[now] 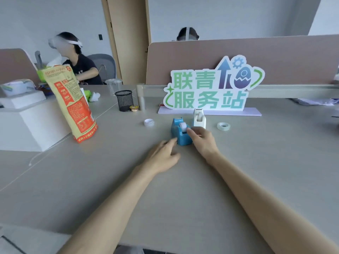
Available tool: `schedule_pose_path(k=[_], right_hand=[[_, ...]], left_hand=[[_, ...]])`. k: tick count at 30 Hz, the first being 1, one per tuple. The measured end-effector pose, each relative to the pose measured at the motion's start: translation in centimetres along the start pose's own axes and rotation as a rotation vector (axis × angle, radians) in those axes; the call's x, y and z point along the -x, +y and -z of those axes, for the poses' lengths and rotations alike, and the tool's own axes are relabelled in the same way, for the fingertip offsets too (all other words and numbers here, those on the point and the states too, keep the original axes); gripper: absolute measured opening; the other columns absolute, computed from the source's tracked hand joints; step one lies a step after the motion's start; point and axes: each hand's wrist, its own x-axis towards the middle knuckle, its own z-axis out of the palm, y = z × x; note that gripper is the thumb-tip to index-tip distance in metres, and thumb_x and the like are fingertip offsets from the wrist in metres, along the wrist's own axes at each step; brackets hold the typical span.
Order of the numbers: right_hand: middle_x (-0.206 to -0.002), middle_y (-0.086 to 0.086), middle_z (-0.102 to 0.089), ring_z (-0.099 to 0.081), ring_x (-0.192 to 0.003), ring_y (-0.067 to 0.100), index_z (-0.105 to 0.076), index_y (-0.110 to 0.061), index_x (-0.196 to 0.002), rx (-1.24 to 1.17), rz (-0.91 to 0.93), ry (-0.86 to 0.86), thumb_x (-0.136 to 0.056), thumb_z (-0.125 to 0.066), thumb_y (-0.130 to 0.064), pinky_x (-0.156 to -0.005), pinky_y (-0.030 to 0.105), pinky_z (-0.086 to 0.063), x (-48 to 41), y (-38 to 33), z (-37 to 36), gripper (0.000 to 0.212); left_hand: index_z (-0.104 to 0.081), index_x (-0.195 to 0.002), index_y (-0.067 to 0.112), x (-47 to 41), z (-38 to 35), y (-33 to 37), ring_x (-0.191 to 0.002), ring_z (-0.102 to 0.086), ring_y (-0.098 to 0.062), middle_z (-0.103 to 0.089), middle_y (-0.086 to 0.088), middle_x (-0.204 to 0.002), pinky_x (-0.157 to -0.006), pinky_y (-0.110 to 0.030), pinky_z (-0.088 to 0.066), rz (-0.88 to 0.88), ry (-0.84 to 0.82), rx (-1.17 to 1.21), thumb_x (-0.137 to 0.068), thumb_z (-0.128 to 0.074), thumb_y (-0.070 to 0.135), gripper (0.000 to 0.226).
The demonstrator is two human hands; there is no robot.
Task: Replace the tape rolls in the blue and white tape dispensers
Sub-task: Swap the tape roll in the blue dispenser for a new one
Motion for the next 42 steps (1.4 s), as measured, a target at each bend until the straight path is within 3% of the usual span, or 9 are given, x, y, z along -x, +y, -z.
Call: schedule_pose_path(k=[5, 8, 11, 16, 19, 28, 30, 35, 42], right_hand=[[-0.104, -0.002, -0.072, -0.068, -0.096, 0.013, -0.066, -0.019, -0.11, -0.011, 0.025, -0.009, -0.077, -0.074, -0.046, -0.087, 0.029, -0.055, 0.9, 0.6, 1.2, 0.043], [-0.105, -0.003, -0.069, -0.066, -0.096, 0.015, -0.063, -0.017, -0.115, 0.052, 0.071, -0.026, -0.075, -0.079, -0.037, -0.084, 0.026, -0.054, 0.5, 1.0, 0.8, 0.048], [-0.11, 0.001, -0.067, -0.065, -0.097, 0.018, -0.06, -0.017, -0.122, 0.084, 0.113, -0.048, -0.078, -0.078, -0.033, -0.085, 0.027, -0.054, -0.2, 1.3, 0.8, 0.05], [-0.128, 0.003, -0.058, -0.06, -0.113, 0.021, -0.045, -0.021, -0.14, 0.148, 0.195, -0.234, -0.091, -0.065, -0.026, -0.104, 0.035, -0.047, -3.3, 2.4, 1.5, 0.053], [-0.133, 0.004, -0.056, -0.06, -0.115, 0.021, -0.04, -0.025, -0.144, 0.126, 0.195, -0.29, -0.092, -0.063, -0.025, -0.105, 0.036, -0.046, -4.6, 2.7, 1.5, 0.057], [-0.111, 0.0, -0.066, -0.063, -0.104, 0.02, -0.059, -0.029, -0.119, 0.14, 0.236, -0.205, -0.09, -0.061, -0.038, -0.091, 0.03, -0.052, -3.0, 1.6, 1.5, 0.03], [-0.11, -0.005, -0.064, -0.061, -0.102, 0.016, -0.061, -0.029, -0.119, 0.257, 0.306, -0.162, -0.091, -0.058, -0.04, -0.088, 0.027, -0.05, -2.8, 1.2, 1.7, 0.031], [-0.103, -0.004, -0.071, -0.062, -0.097, 0.016, -0.073, -0.02, -0.107, 0.566, 0.655, -0.13, -0.093, -0.057, -0.02, -0.082, 0.029, -0.05, -3.1, -0.7, 1.6, 0.021], [-0.103, 0.0, -0.072, -0.061, -0.099, 0.02, -0.075, -0.018, -0.103, 0.892, 0.592, -0.263, -0.093, -0.055, -0.008, -0.087, 0.031, -0.048, -4.2, -4.4, 1.1, 0.024]], left_hand=[[-0.047, -0.134, 0.036, 2.3, -1.0, 0.0, -0.128, -0.045, -0.013, -0.05, 0.004, -0.136, -0.106, -0.032, -0.038, -0.18, 0.004, 0.005, -0.095, -0.038, 0.019, 0.044], [-0.058, -0.118, 0.027, 0.6, -0.5, -0.8, -0.122, -0.051, -0.012, -0.058, 0.007, -0.127, -0.098, -0.026, -0.039, -0.078, 0.089, 0.165, -0.095, -0.034, 0.007, 0.038], [-0.052, -0.117, 0.019, -1.3, 0.0, -1.4, -0.119, -0.052, -0.015, -0.057, 0.005, -0.127, -0.093, -0.025, -0.039, 0.069, 0.25, 0.283, -0.095, -0.037, 0.01, 0.028], [-0.035, -0.141, 0.025, -4.8, 1.0, -1.9, -0.137, -0.029, -0.012, -0.034, 0.006, -0.146, -0.108, -0.026, -0.025, 0.087, 0.225, 0.359, -0.086, -0.059, 0.021, 0.059], [-0.034, -0.139, 0.036, -6.3, 1.3, -2.5, -0.124, -0.047, -0.014, -0.043, 0.009, -0.136, -0.107, -0.034, -0.038, 0.087, 0.096, 0.487, -0.074, -0.065, 0.031, 0.071], [-0.052, -0.126, 0.03, -5.9, 1.6, -2.9, -0.116, -0.055, -0.013, -0.058, 0.005, -0.125, -0.098, -0.026, -0.043, 0.014, 0.112, 0.678, -0.074, -0.072, 0.026, 0.056], [-0.052, -0.127, 0.029, -5.8, 1.5, -3.0, -0.118, -0.055, -0.012, -0.059, 0.008, -0.125, -0.098, -0.025, -0.043, -0.006, 0.11, 0.692, -0.082, -0.071, 0.016, 0.05], [-0.052, -0.127, 0.029, -6.5, 0.8, -3.7, -0.115, -0.057, -0.013, -0.059, 0.005, -0.125, -0.102, -0.032, -0.046, -0.01, 0.145, 0.653, -0.084, -0.07, 0.016, 0.049], [-0.048, -0.126, 0.034, -6.2, 0.7, -3.8, -0.113, -0.058, -0.013, -0.058, 0.006, -0.125, -0.101, -0.038, -0.047, -0.001, 0.158, 0.578, -0.076, -0.068, 0.03, 0.054]])
